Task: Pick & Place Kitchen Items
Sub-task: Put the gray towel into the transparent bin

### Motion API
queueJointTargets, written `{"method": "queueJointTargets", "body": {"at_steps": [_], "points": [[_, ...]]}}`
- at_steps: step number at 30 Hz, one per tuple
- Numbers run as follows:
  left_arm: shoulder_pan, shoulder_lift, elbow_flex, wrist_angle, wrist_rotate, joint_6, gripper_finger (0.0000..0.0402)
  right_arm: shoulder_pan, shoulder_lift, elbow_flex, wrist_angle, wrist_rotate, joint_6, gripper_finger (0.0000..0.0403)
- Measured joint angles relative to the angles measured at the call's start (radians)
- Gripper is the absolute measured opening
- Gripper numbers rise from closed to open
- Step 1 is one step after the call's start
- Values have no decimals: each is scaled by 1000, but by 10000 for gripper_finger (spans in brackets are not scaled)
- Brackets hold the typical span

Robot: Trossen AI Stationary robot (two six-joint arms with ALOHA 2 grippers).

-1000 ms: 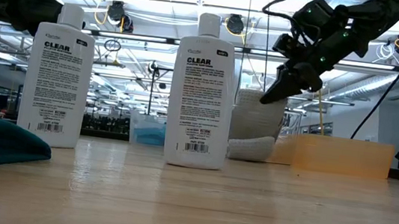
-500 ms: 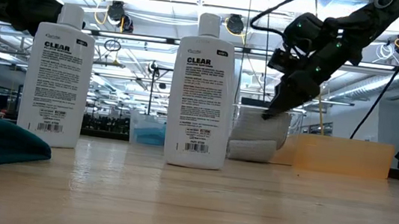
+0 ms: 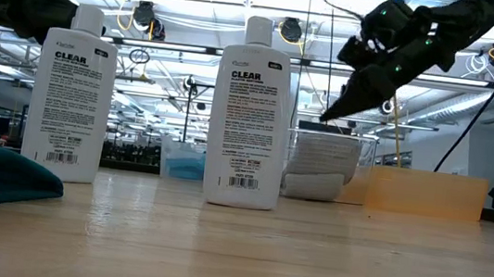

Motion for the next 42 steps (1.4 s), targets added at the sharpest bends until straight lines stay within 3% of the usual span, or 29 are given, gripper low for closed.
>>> {"method": "queueJointTargets", "body": {"at_steps": [10,16,20,26,42], "points": [[0,0,0,0,3,0,63,-24,-29,13,68,3,43,249],[0,0,0,-1,5,0,63,-60,40,59,4,-35,48,272],[0,0,0,-1,5,0,63,-68,62,58,-74,-130,24,266],[0,0,0,-1,8,0,63,-54,64,58,-191,-127,-13,246],[0,0,0,-1,8,0,63,-34,64,57,-229,-79,-33,179]]}}
